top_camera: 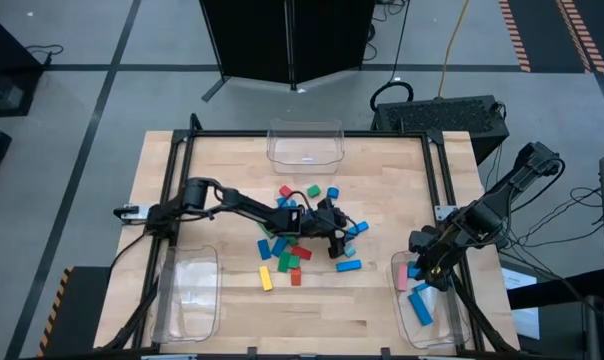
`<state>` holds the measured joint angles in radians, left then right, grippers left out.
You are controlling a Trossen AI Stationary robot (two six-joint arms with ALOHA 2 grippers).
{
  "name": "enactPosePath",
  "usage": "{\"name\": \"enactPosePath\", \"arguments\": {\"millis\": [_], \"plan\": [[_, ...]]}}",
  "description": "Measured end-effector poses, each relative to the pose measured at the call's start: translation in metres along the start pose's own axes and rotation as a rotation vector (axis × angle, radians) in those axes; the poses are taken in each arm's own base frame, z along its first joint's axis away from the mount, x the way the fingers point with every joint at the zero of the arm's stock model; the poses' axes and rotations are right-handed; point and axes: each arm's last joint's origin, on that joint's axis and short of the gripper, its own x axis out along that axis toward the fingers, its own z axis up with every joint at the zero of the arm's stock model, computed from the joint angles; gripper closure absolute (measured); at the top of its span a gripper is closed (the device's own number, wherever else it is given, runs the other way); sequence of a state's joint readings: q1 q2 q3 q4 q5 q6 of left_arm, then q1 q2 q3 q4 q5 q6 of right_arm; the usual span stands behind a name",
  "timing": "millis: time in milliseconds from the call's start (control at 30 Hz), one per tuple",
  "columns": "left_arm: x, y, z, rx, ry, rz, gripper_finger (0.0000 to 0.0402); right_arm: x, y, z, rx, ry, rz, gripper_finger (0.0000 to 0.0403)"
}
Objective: Sort blocks by size
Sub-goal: Put the light blue rectangle block into the bottom right transparent bin
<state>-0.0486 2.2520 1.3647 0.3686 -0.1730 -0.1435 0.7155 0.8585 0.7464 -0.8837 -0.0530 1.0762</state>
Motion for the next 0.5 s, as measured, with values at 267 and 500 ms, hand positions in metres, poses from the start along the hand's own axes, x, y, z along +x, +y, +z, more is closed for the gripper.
{"name": "enactPosePath", "arguments": {"millis": [267, 500], "plan": [[0.011, 0.001, -0.020, 0.001, 0.047, 0.009, 0.0072, 0.000, 0.000, 0.000, 0.000, -0.002, -0.005, 0.0239], [0.011, 0.001, -0.020, 0.002, 0.046, 0.030, 0.0073, 0.000, -0.001, 0.000, -0.014, -0.018, -0.015, 0.0239]]}}
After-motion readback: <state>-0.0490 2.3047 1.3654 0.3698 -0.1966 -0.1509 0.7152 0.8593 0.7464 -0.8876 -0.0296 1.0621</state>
